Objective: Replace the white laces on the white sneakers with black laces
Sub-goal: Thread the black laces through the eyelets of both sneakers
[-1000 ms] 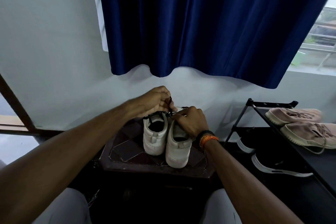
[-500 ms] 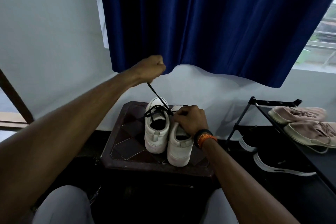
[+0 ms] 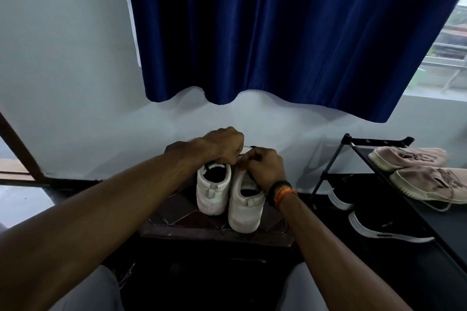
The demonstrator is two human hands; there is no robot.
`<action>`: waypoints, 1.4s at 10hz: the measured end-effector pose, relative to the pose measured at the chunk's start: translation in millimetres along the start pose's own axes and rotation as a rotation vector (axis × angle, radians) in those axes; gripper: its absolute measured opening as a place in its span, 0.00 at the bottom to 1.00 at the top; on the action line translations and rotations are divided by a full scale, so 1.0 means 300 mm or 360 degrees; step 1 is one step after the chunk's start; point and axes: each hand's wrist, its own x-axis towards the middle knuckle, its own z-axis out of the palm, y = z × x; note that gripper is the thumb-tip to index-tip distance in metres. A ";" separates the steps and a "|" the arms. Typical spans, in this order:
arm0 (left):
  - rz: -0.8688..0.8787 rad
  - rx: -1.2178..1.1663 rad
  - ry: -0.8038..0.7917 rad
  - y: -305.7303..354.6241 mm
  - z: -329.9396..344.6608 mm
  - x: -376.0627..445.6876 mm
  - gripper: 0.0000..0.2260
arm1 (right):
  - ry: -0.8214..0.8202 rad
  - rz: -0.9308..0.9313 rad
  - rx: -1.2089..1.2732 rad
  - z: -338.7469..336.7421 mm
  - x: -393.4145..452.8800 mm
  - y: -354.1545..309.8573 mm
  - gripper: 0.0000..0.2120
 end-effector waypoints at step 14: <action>-0.0113 -0.0448 -0.0205 -0.152 -0.125 0.043 0.02 | 0.0408 -0.0479 -0.1116 0.293 -0.155 -0.144 0.10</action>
